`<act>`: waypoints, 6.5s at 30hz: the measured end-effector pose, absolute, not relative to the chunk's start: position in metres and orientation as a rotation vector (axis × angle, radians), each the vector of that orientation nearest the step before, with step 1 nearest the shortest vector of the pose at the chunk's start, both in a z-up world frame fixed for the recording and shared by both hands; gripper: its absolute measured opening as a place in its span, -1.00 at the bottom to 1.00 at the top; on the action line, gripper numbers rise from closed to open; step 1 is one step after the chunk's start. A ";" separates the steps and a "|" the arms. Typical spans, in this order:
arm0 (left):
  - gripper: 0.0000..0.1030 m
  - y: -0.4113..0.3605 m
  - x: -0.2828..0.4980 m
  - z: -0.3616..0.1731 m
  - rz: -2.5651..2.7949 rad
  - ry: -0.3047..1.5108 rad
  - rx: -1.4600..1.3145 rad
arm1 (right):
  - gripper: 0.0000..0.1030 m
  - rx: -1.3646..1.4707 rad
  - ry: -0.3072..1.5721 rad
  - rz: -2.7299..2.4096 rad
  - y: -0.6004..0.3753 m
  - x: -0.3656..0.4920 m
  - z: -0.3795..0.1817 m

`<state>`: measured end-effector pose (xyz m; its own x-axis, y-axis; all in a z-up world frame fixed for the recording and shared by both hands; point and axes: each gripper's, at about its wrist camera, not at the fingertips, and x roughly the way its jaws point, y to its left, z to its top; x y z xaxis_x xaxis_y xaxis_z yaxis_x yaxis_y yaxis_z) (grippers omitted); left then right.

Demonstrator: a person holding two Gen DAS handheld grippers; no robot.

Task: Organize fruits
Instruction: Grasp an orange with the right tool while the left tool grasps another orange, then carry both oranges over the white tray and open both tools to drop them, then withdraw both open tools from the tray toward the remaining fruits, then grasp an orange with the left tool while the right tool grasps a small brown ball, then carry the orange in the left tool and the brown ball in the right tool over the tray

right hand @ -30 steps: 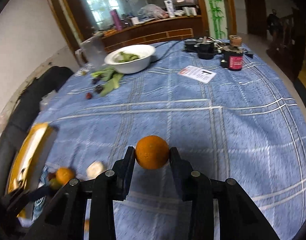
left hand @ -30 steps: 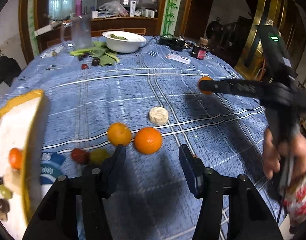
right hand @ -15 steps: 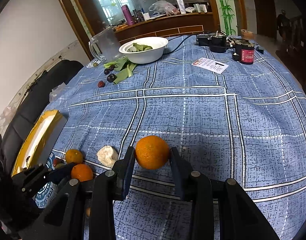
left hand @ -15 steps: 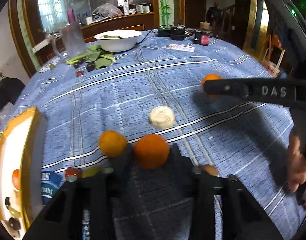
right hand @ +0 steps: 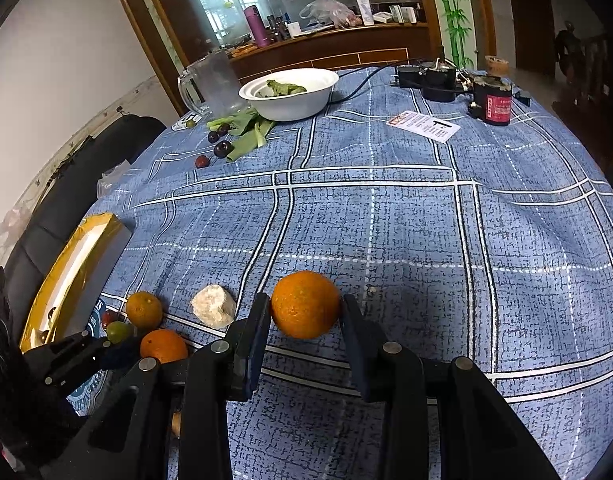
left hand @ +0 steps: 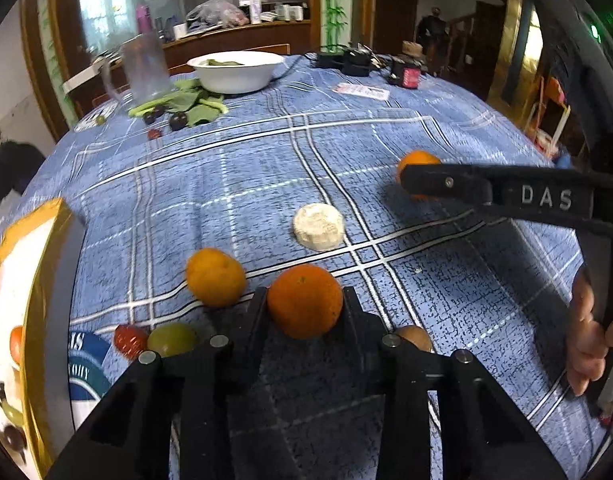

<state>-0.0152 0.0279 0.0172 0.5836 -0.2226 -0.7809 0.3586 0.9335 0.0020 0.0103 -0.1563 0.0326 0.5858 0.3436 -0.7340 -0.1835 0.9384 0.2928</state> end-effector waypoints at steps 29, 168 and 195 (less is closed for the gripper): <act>-0.33 0.293 -0.138 0.061 0.115 0.759 -0.262 | -0.25 0.112 0.864 0.455 -0.046 -0.038 0.079; -0.42 0.223 -0.118 0.100 -0.119 0.622 -0.228 | -0.38 0.252 0.853 0.401 -0.134 -0.065 0.039; -0.42 0.290 -0.136 0.074 0.077 0.663 -0.296 | -0.58 0.086 0.867 0.565 -0.039 -0.074 0.074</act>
<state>-0.1359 0.2901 0.0738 0.7868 -0.0237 -0.6168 -0.1640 0.9553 -0.2459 -0.0736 -0.0386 0.0737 0.5109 0.5027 -0.6973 -0.4349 0.8509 0.2947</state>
